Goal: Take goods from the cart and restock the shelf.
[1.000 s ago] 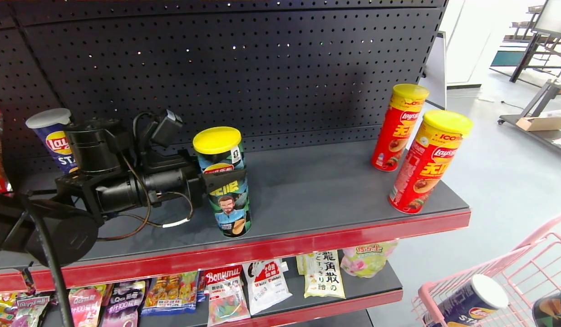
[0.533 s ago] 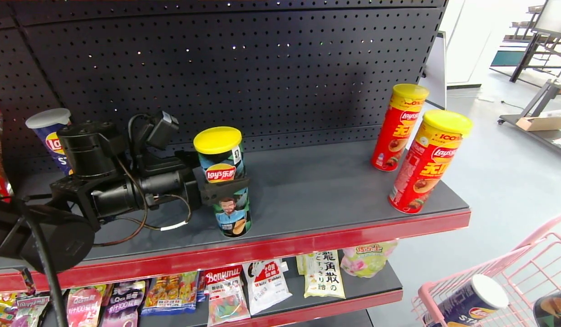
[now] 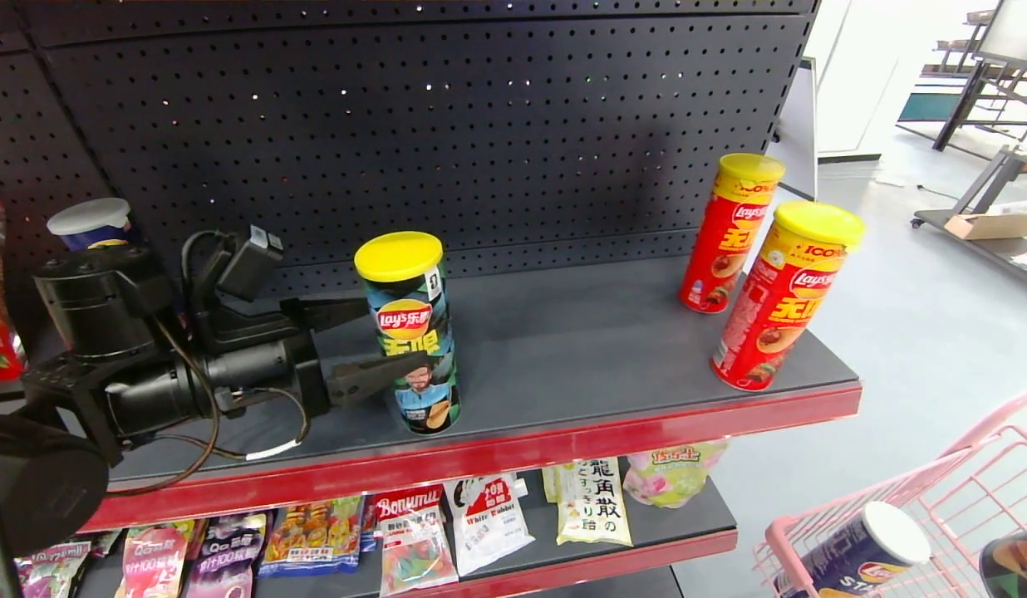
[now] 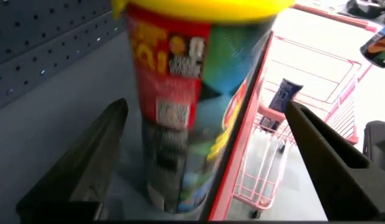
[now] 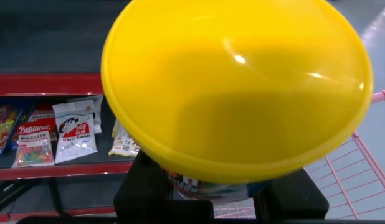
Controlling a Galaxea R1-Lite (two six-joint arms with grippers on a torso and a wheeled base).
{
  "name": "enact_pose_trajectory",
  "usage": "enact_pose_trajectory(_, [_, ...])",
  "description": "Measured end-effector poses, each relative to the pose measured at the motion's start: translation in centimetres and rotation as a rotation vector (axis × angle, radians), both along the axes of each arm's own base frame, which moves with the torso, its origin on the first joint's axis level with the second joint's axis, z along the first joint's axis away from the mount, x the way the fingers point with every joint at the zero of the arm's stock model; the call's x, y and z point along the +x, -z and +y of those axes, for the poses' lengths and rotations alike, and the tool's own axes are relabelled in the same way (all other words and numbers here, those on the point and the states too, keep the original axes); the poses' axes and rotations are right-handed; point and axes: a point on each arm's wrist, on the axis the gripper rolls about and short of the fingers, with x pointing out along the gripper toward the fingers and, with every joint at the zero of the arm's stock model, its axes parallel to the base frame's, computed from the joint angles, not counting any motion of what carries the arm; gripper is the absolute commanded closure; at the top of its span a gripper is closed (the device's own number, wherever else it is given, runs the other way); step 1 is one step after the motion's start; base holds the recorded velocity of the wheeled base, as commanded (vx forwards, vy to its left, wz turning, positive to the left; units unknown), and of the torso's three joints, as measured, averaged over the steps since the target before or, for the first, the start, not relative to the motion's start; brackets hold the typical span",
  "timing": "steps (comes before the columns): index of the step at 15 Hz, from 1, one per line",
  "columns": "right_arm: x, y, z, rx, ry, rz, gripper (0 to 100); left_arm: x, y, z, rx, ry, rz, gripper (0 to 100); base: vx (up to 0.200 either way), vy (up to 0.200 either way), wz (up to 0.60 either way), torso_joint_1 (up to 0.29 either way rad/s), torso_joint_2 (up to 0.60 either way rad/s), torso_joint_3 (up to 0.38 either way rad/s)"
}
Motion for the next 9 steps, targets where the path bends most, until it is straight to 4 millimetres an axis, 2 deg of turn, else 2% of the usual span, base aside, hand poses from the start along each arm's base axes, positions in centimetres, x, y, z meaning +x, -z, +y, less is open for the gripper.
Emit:
enact_pose_trajectory(4, [0.3, 0.1, 0.1, -0.003, -0.023, 0.019, 100, -1.0, 0.2, 2.2, 0.002, -0.073, -0.038, 0, 0.000, 0.000, 0.00, 0.000, 0.00, 0.000])
enact_pose_trajectory(9, [1.7, -0.4, 0.5, -0.028, -0.013, 0.079, 100, -3.9, 1.3, 3.9, 0.005, -0.140, 0.025, 0, 0.000, 0.000, 0.00, 0.000, 0.00, 0.000])
